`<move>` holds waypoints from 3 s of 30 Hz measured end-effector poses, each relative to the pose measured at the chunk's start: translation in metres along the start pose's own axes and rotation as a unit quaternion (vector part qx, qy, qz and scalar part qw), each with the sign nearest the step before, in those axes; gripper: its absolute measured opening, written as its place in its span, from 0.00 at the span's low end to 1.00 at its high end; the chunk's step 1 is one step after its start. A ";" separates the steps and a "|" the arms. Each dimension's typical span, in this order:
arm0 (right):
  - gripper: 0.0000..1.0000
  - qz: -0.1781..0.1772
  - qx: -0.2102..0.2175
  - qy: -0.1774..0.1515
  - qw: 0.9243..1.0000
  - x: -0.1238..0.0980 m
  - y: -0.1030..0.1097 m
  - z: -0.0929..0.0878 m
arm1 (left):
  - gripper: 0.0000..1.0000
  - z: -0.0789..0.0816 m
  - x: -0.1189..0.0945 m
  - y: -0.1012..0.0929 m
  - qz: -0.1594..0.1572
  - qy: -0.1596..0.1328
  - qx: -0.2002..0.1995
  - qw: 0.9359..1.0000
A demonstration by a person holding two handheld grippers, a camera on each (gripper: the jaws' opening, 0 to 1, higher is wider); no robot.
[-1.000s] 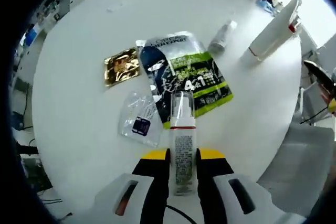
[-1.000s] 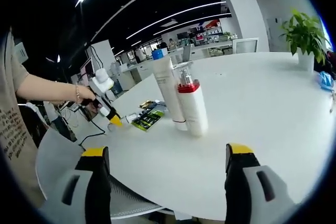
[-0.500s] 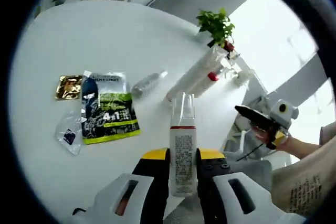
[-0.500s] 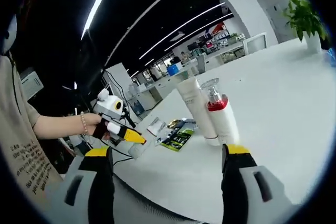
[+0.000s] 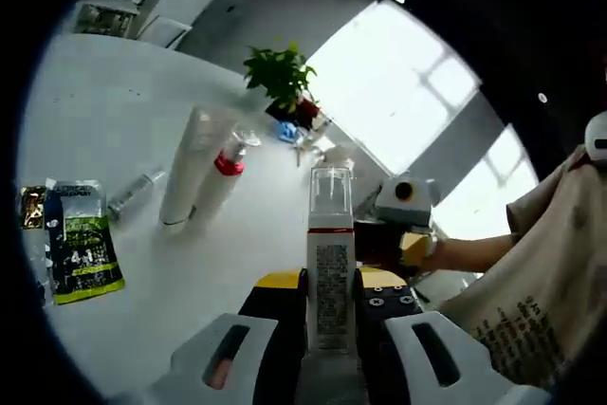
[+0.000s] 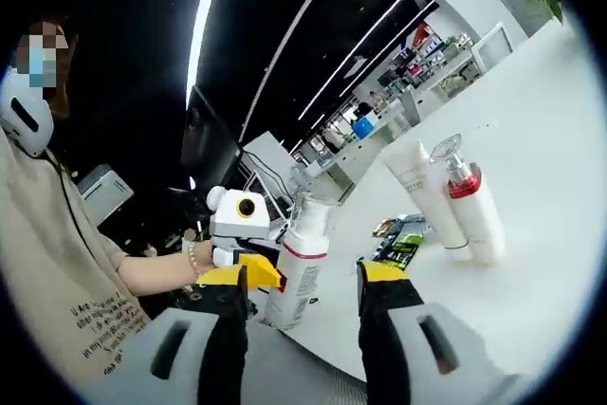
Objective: Arrange the skincare products in the storage area until every visible bottle or jar stands upright without overlapping.
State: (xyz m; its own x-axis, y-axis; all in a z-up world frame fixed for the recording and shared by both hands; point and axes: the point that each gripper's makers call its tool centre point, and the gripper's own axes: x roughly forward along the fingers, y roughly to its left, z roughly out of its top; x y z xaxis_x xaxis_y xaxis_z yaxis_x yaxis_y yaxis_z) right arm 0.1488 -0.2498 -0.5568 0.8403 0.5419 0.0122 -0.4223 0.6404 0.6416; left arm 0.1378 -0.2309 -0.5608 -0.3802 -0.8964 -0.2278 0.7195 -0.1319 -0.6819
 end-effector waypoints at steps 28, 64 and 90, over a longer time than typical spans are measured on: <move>0.18 0.061 -0.101 0.076 0.990 0.014 0.016 -0.001 | 0.19 -0.006 0.018 -0.001 0.023 0.027 0.059 0.998; 0.22 -0.099 -0.302 0.261 0.912 0.001 -0.110 -0.047 | 0.19 -0.039 0.093 0.125 0.210 0.117 0.339 0.910; 0.23 -0.124 -0.294 0.247 0.915 0.018 -0.155 -0.022 | 0.20 -0.011 0.107 0.166 0.196 0.128 0.344 0.909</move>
State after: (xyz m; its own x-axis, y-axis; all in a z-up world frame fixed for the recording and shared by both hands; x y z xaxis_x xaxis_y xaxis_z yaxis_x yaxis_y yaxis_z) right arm 0.2213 -0.3270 -0.6728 0.7408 0.4268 -0.5187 -0.4708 0.8807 0.0524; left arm 0.2099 -0.3445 -0.7056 -0.0759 -0.8156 -0.5736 0.9886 -0.1364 0.0631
